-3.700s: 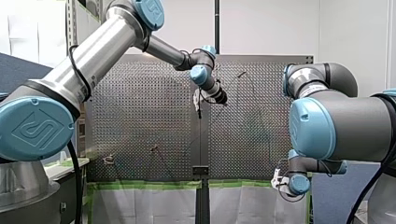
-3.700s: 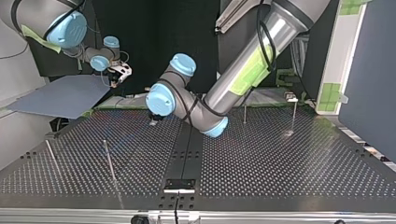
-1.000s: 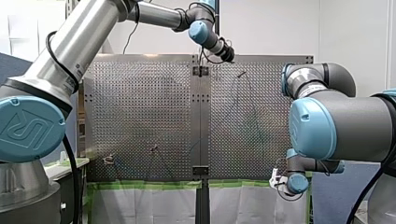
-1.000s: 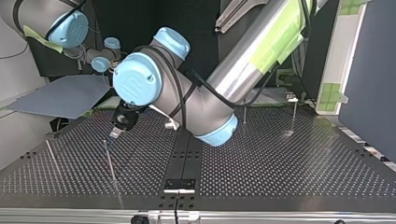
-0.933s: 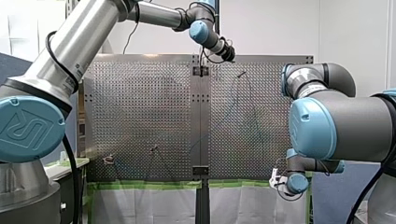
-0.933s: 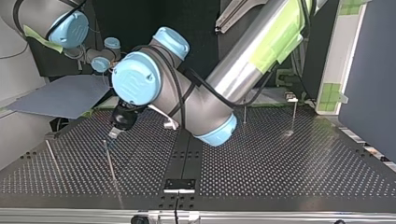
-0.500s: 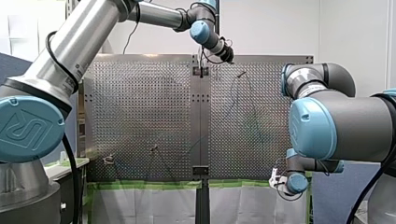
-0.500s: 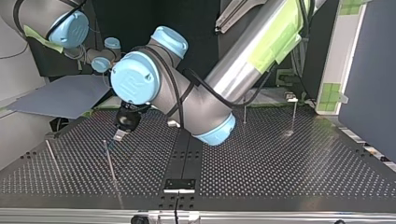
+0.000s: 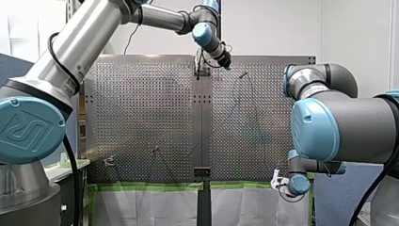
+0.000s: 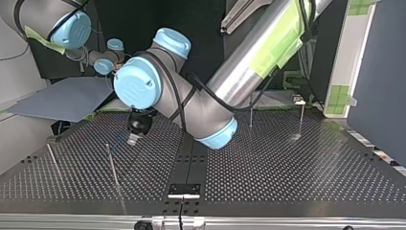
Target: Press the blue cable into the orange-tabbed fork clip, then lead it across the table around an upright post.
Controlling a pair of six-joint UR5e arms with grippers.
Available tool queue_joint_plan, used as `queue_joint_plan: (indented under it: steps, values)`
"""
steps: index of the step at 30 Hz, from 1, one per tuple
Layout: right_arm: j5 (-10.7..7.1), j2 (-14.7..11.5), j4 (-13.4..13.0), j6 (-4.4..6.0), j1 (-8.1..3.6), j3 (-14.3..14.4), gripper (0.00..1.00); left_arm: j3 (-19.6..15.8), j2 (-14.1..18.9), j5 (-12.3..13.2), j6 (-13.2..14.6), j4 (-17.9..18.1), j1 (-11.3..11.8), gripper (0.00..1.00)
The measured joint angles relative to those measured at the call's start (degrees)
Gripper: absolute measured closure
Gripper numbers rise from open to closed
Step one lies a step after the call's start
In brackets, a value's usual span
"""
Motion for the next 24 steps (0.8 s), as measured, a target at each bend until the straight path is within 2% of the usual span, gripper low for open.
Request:
queue_joint_plan:
  steps: [8, 20, 24]
  values:
    - [-0.05, 0.0, 0.13, -0.02, 0.0, -0.01, 1.0, 2.65, -2.68, -0.76, 1.56, 1.65, -0.73, 0.0]
    - [-0.04, 0.0, 0.18, -0.03, -0.01, -0.04, 1.0, 3.5, -2.93, -5.45, 3.25, 1.94, -1.12, 0.0]
    - [-0.05, 0.0, 0.18, -0.02, -0.01, -0.07, 1.0, 3.51, -2.93, -5.91, 3.33, 1.94, -1.15, 0.0]
